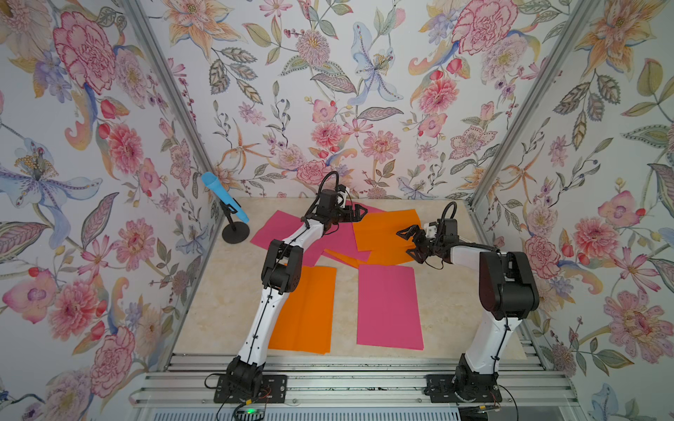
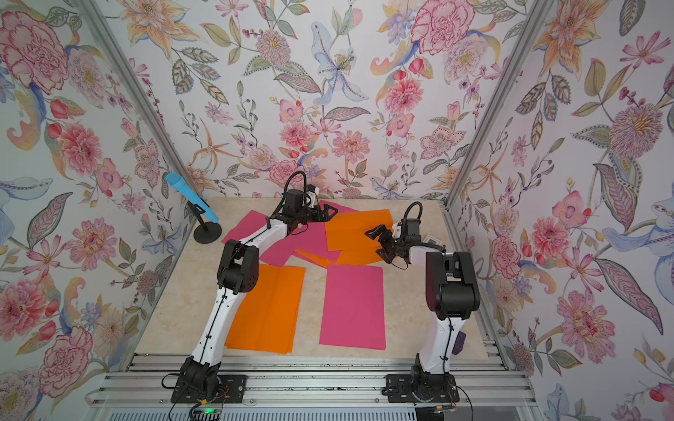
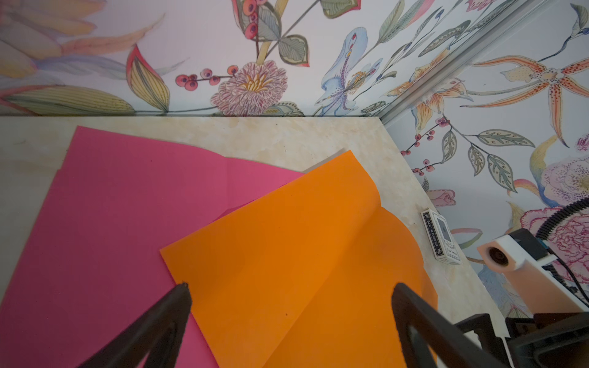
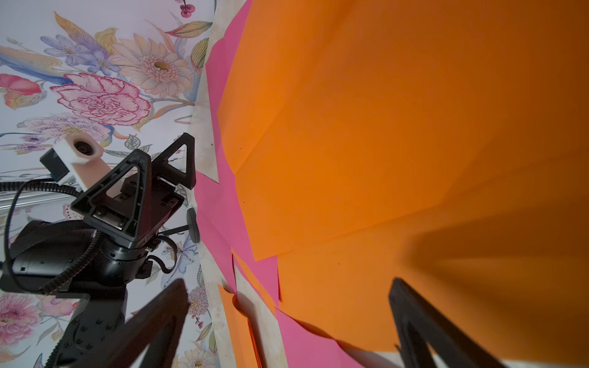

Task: Sort the scattered colored papers by color
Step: Pick up the colored paper.

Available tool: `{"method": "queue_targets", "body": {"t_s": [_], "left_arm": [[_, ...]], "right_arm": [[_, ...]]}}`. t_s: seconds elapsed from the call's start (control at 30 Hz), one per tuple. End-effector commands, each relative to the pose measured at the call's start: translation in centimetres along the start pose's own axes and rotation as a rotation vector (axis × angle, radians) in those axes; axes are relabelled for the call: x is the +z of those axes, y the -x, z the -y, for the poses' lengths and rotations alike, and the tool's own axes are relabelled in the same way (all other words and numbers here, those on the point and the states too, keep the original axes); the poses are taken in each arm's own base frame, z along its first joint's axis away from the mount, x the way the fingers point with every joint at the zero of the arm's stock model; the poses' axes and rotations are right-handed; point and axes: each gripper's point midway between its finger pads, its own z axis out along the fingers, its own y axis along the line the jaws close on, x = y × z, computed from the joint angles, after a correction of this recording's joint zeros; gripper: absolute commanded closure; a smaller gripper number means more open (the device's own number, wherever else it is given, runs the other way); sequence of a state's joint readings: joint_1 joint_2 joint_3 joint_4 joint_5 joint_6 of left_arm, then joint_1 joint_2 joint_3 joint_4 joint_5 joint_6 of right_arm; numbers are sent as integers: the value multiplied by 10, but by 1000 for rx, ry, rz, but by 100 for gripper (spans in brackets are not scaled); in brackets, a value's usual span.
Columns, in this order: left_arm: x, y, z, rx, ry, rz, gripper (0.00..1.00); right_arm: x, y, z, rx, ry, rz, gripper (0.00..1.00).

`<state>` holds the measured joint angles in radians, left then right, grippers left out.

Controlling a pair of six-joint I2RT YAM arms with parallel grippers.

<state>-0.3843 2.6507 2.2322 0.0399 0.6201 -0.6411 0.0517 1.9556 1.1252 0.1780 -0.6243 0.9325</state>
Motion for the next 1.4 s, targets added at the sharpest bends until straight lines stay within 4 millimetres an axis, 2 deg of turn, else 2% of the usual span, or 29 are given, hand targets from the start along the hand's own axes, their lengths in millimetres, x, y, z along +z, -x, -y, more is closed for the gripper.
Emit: {"method": "queue_targets", "body": {"t_s": [0.0,0.47,0.57,0.7,0.93,1.07,1.37], "left_arm": [[5,-11,-4,-36,-30,1,0],[13,-53,-9,-90,-32,-91,0],[15,-60,-11,-95,-23,-111,0],[15,-66,-10,-101,-25,-129,0],[15,-64,5,-109,-62,-135,0],[15,-61,26,-121,-118,-127,0],[-3,-38,58,-126,-189,-67,2]], "right_arm": [[7,15,-6,24,31,58,1],[36,19,9,130,78,91,5],[38,20,10,162,89,111,5],[37,18,1,190,147,117,5],[53,17,-7,219,210,110,5],[65,18,-10,225,255,117,7],[61,23,-15,199,288,144,10]]}}
